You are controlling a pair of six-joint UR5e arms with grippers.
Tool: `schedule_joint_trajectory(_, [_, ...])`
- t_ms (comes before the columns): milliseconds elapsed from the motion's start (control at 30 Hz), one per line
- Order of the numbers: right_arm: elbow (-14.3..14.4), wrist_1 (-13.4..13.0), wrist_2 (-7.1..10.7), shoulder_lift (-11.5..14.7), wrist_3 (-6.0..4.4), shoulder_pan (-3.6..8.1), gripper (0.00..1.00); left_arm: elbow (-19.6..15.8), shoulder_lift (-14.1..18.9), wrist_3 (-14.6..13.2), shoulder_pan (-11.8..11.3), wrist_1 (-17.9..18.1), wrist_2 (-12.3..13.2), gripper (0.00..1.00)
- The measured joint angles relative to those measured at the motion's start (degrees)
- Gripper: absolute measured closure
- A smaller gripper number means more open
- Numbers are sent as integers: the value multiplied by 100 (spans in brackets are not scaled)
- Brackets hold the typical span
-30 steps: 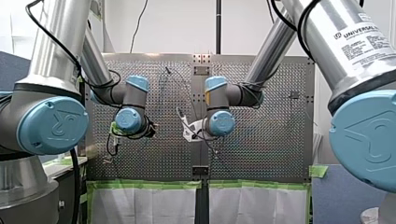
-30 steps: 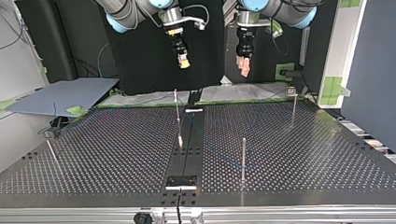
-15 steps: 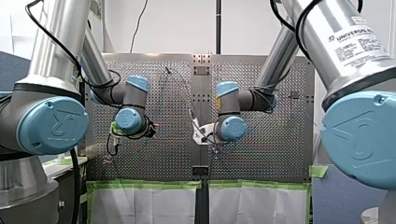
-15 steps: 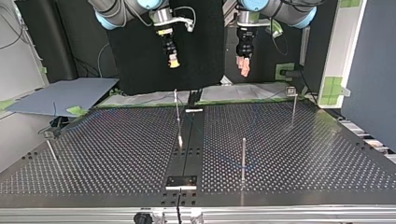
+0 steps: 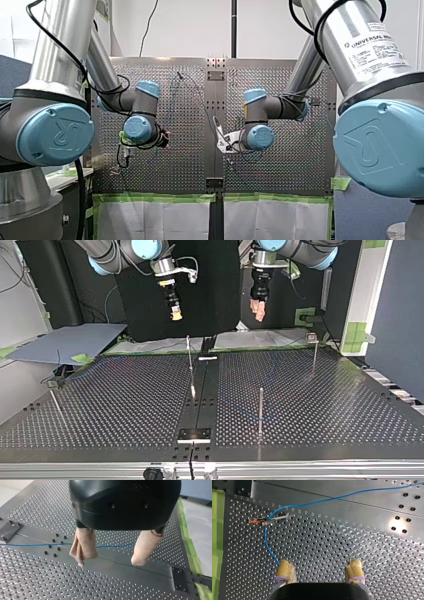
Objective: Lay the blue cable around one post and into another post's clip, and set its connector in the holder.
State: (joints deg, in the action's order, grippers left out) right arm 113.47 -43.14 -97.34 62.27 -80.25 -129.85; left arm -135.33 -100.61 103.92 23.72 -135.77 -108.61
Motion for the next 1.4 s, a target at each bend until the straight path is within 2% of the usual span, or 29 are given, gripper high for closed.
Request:
schedule_joint_trajectory(167, [0, 11, 3, 66, 14, -8, 1, 0, -3, -10, 32, -12, -2, 0])
schedule_joint_trajectory(367, [2, 5, 15, 102, 44, -72, 1, 0, -4, -42, 47, -23, -18, 0])
schedule_joint_trajectory(700, [3, -147, 198, 98, 56, -199, 1, 0, -5, -19, 62, -30, -28, 0])
schedule_joint_trajectory(1400, [5, -160, 206, 97, 51, -213, 1, 0, -5, -21, 64, -29, -33, 0])
